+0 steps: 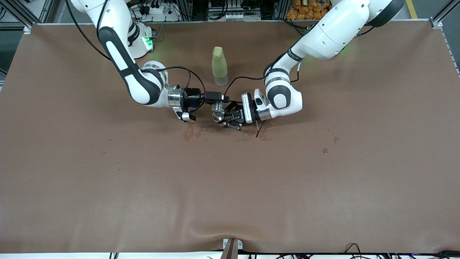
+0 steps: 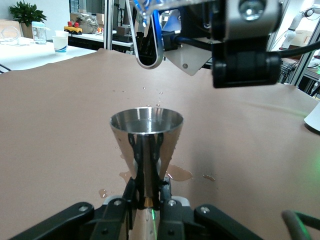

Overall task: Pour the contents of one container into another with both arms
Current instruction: 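Turn the beaker upright with the right gripper while the left gripper draws back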

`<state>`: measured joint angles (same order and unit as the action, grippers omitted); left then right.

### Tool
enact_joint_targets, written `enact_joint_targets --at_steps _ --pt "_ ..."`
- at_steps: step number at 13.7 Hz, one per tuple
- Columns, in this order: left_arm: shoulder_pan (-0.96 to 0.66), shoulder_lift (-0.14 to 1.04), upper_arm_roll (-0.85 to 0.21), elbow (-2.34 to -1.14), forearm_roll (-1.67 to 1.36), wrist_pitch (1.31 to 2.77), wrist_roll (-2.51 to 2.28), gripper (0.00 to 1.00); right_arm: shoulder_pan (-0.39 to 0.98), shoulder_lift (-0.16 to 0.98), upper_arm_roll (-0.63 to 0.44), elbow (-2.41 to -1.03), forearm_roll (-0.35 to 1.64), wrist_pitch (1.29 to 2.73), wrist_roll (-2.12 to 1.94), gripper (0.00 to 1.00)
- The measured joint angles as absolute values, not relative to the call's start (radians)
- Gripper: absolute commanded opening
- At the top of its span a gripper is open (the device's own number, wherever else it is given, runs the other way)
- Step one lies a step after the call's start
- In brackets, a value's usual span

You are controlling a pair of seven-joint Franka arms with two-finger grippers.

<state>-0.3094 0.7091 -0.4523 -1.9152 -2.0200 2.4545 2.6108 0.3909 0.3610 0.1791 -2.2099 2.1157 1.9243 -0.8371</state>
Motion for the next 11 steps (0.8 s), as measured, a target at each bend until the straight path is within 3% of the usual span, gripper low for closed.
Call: enact_joint_targets --at_steps 6,11 --pt "-0.307 0.707 -0.452 -1.924 -2.020 2.455 2.611 0.00 0.390 0.351 0.171 -2.207 2.115 1.924 -1.167 0.00" --pt "-0.266 0.703 -0.451 -1.923 -2.020 2.455 2.621 0.00 0.375 0.333 0.096 -2.184 2.078 1.925 -1.540 0.00"
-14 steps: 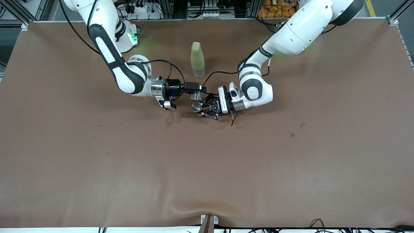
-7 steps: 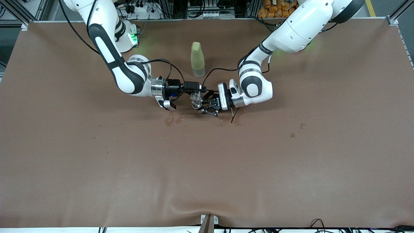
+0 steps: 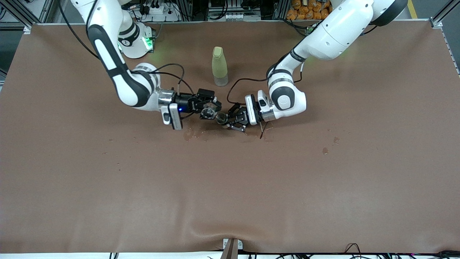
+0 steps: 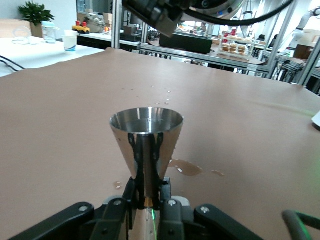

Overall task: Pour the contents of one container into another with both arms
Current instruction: 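Turn the beaker upright with the right gripper while the left gripper draws back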

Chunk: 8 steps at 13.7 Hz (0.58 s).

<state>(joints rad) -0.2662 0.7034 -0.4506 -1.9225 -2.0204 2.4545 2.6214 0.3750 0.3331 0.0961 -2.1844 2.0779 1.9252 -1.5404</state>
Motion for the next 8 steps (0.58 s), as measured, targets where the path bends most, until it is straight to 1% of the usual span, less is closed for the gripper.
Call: enact_joint_targets --at_steps 4,8 --pt "-0.158 0.664 -0.448 -1.922 -1.964 2.454 2.635 0.00 0.321 0.319 0.012 -2.152 1.917 1.917 -1.697 0.00" --pt "-0.045 0.594 -0.450 -1.948 -1.866 2.427 2.634 0.00 0.278 0.308 -0.096 -2.108 1.763 1.821 -1.808 0.00"
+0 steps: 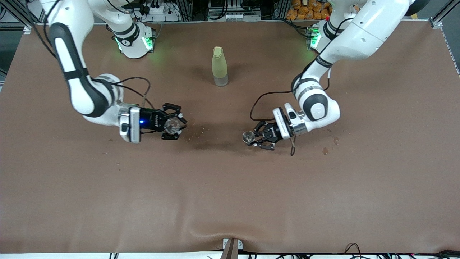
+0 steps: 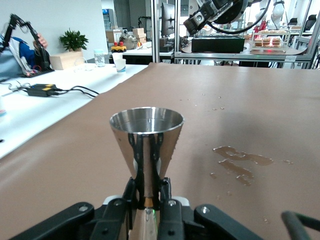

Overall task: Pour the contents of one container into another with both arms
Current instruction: 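Turn the beaker upright with the right gripper while the left gripper draws back, then lower the beaker to the table while the left gripper lowers the jigger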

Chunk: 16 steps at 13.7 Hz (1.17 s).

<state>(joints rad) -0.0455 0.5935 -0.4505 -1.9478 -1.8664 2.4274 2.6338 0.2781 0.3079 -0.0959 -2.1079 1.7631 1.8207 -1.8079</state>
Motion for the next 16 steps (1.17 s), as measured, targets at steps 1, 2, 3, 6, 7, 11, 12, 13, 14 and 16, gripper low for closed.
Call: enact_joint_targets --at_steps 1,2,3,6,7,11,12,13,14,16 --pt "-0.025 0.582 -0.451 -1.958 -1.840 2.419 2.634 0.00 0.270 0.307 -0.124 -2.095 1.721 1.805 -1.841 0.00" --pt "0.000 0.573 -0.451 -1.973 -1.813 2.402 2.634 0.00 0.264 0.306 -0.153 -2.082 1.681 1.788 -1.882 0.00" --pt "0.025 0.567 -0.450 -1.987 -1.790 2.385 2.634 0.00 0.257 0.305 -0.184 -2.066 1.642 1.769 -1.928 0.00" --pt "0.100 0.559 -0.450 -2.025 -1.719 2.347 2.635 0.00 0.213 0.305 -0.251 -2.033 1.556 1.719 -2.098 0.00" --pt "0.125 0.556 -0.450 -2.034 -1.700 2.331 2.635 0.00 0.188 0.305 -0.256 -2.032 1.537 1.713 -2.157 0.00" --pt "0.254 0.534 -0.449 -2.087 -1.605 2.193 2.635 0.00 0.099 0.306 -0.259 -2.033 1.459 1.696 -2.349 0.00" --pt "0.300 0.529 -0.448 -2.105 -1.565 2.143 2.635 0.00 0.077 0.306 -0.260 -2.033 1.438 1.686 -2.389 0.00" --pt "0.348 0.524 -0.448 -2.121 -1.523 2.096 2.635 0.00 0.052 0.307 -0.260 -2.033 1.416 1.667 -2.421 0.00" --pt "0.395 0.520 -0.448 -2.134 -1.480 2.056 2.635 0.00 0.026 0.308 -0.260 -2.033 1.396 1.641 -2.450 0.00" --pt "0.486 0.513 -0.448 -2.148 -1.385 1.981 2.632 0.00 -0.019 0.321 -0.261 -2.036 1.360 1.595 -2.499 0.00"
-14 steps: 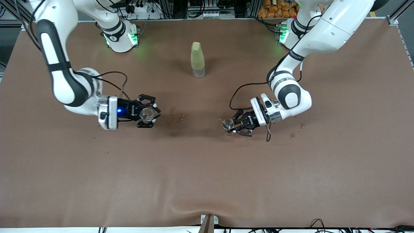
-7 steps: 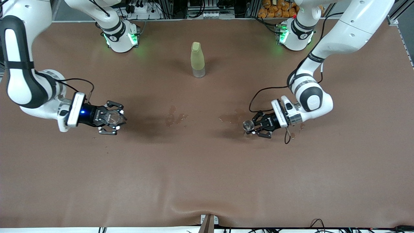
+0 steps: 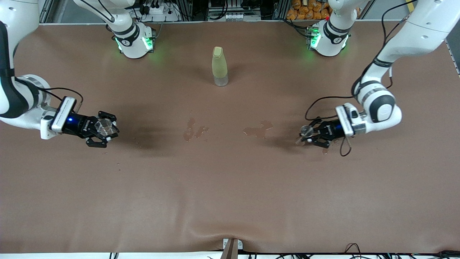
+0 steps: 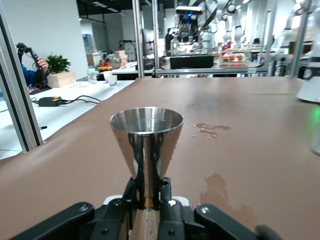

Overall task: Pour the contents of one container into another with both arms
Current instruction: 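Lower the beaker to the table while the left gripper lowers the jigger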

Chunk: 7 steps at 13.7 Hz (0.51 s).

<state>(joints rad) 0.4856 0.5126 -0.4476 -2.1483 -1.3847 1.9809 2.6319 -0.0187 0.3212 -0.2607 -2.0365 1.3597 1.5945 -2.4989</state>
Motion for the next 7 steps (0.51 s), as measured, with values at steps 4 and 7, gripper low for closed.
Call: enact_joint_targets --at_steps 4,7 --pt "0.640 0.511 -0.445 -2.159 -1.214 1.907 2.621 0.00 -0.059 0.409 -0.261 -2.042 1.348 1.530 -2.610 0.00" --pt "0.720 0.519 -0.442 -2.172 -1.132 1.901 2.619 0.00 -0.065 0.479 -0.260 -2.042 1.346 1.504 -2.695 0.00"
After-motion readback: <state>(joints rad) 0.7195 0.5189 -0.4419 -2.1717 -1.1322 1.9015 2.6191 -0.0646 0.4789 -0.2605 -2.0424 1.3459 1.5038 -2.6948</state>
